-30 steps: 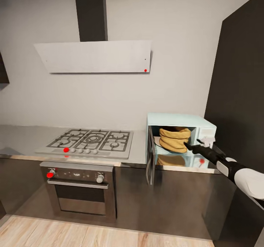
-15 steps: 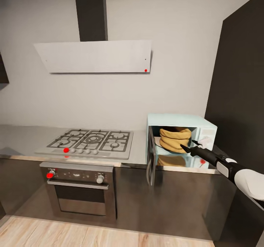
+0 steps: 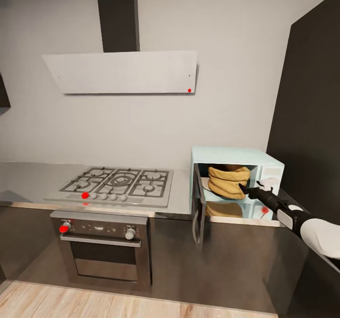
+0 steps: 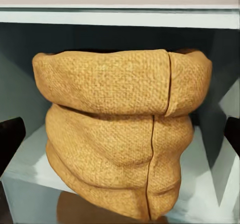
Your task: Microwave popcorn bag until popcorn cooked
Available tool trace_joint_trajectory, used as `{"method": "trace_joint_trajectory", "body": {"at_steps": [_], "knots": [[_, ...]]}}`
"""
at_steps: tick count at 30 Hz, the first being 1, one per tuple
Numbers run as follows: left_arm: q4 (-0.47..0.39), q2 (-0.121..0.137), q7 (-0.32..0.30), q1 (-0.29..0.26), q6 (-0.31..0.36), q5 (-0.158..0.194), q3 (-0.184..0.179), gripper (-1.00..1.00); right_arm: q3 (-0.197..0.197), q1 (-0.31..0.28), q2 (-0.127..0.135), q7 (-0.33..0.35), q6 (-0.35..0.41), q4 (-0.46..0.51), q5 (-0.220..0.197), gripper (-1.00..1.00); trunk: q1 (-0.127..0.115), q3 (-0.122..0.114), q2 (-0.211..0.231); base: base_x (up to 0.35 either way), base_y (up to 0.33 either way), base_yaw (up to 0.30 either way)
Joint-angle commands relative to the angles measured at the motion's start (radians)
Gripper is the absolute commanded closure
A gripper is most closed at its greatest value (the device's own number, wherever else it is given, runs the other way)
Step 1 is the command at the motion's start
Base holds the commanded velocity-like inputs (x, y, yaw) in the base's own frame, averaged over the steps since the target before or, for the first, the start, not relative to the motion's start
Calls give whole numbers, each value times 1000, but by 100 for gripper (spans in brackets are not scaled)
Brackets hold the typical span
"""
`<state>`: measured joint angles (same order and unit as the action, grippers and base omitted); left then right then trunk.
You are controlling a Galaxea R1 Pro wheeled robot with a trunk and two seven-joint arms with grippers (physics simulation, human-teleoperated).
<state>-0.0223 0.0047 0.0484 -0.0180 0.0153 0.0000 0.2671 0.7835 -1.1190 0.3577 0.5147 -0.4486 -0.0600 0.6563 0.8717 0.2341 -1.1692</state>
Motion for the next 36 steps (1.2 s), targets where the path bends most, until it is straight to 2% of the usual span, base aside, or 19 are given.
{"method": "trace_joint_trajectory", "body": {"at_steps": [1,36], "knots": [[-1,0,2,0,2,0,3,-100,6,-1,0,-3,-4,-5,4,-100,0,1,-1,0,0,0],[-1,0,1,0,3,0,3,-100,7,-1,-2,-10,-5,-9,3,-100,0,1,-1,101,69,0]]}}
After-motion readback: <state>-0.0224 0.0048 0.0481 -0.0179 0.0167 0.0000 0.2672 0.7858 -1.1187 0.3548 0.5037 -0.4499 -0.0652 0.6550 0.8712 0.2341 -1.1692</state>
